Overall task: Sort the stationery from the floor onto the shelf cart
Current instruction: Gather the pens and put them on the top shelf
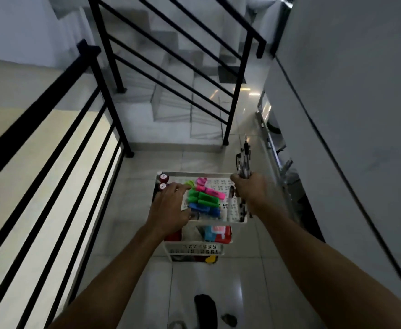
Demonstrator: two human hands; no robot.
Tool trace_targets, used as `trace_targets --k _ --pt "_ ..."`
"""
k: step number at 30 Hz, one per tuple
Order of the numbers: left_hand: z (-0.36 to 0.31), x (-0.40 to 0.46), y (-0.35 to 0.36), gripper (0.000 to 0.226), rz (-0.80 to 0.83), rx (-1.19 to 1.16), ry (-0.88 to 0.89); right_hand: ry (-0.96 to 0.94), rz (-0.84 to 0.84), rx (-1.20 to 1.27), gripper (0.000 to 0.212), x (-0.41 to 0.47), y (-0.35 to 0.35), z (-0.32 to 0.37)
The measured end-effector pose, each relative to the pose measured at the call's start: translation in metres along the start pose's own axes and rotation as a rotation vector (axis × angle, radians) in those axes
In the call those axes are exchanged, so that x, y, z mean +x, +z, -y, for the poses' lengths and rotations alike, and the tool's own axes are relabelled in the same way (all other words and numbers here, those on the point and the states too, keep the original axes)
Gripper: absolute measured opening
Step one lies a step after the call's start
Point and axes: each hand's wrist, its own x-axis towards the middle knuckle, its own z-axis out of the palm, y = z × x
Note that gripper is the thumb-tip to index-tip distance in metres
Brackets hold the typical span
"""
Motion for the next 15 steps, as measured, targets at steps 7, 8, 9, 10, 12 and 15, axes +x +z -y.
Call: trace_targets --k 7,8,9,10,12,15 --pt "-0.017 0.088 0.039 0.063 0.011 -0.199 -0.051 0.016 0.054 0.074 0.016 0.08 0.028 -0.033" --pt "-0.02 0.096 0.043 0.063 0.006 -0.24 -0.046 0.021 0.078 0.056 0.015 0.083 0.031 -0.04" --pt "-0.023 0.104 0.045 0.063 -0.013 -0.285 -0.041 0.013 0.106 0.034 0.014 0.083 0.033 -0.045" --pt "-0.029 0.114 0.046 0.063 -0.034 -0.335 -0.045 -0.003 0.133 0.005 0.012 0.084 0.035 -0.05" --pt "-0.044 0.136 0.044 0.065 -0.077 -0.417 -0.048 -0.06 0.176 -0.054 0.01 0.082 0.037 -0.055" --pt "-0.068 0.166 0.039 0.062 -0.116 -0.469 0.01 -0.12 0.233 -0.071 0.009 0.078 0.041 -0.059"
